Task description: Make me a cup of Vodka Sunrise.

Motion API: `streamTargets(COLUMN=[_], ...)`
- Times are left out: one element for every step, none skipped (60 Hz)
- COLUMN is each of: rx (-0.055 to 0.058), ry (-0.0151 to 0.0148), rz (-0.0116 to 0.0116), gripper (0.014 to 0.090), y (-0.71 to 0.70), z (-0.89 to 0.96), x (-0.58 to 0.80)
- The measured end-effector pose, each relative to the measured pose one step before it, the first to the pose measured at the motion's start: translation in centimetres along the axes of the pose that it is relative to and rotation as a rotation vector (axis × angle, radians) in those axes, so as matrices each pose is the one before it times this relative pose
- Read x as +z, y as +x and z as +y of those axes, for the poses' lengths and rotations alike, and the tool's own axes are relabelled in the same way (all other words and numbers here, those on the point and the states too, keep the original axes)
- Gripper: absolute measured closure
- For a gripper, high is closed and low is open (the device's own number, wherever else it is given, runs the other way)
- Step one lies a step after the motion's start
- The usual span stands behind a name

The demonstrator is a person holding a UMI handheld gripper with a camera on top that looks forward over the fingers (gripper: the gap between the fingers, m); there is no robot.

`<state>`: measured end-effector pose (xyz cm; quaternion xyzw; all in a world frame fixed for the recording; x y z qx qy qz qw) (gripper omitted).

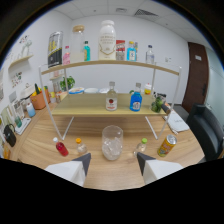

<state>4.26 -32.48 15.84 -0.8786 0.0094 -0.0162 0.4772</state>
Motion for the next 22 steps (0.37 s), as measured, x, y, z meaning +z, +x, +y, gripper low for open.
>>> streamTargets(rx=[-0.0006,-0.0009,-0.0007,-0.0003,0.0002,0.0007,0.0017,0.001,-0.0001,-0.0018,-0.0025,-0.0021,-0.0011,-0.0002,0.0004,0.0004,-0.0001,-0.0002,0.0002,0.0016,0.0026,0.0021], ry=[-0.00092,-0.00032,-0.00107,-0.00123,-0.00114,-0.0016,-0.00167,-0.00106,-0.00103,-0.00186,-0.00284,-0.00235,-0.00088,-0.0008,-0.00148,-0.0018,-0.00066,-0.00098,-0.00134,-0.0008,0.00003,0.00046], rz=[-0.00025,0.00013,0.00034,-0.00103,-0.00213,-0.00252,-0.00282,-0.00193,-0.00067,-0.00018,-0.00056,-0.00055,-0.00037,0.00071,0.00129,0.00176,0.00195,0.00109,0.00134,0.00052,0.00005,-0.00031], gripper=[0.0189,0.0189,0.0189,0.0188,0.0189,0.0189,0.0189,0.019,0.0189,0.0189,0.0189,0.0189,0.0188,0.0187,0.0187,0.0188,0.0187,0.0189,0.0189,0.0188,0.0188,0.0187], y=[-0.131,-0.131,-0.095,-0.125,-0.135,-0.129,-0.134,-0.1,-0.076,-0.045,-0.041,-0.057,-0.055,-0.026,-0.01,0.02,0.021,0.012,0.019,0.031,0.007,0.014], z=[0.005,0.007,0.018,0.013,0.014,0.037,0.03,0.022,0.054,0.064,0.076,0.074,0.038,0.035,0.037,0.059,0.05,0.04,0.05,0.033,0.015,-0.022], x=[-0.011,0.003,-0.018,0.002,0.0,-0.023,-0.014,-0.012,-0.031,-0.002,-0.019,-0.008,-0.001,-0.005,-0.018,0.009,0.024,0.022,0.026,0.001,-0.002,0.006])
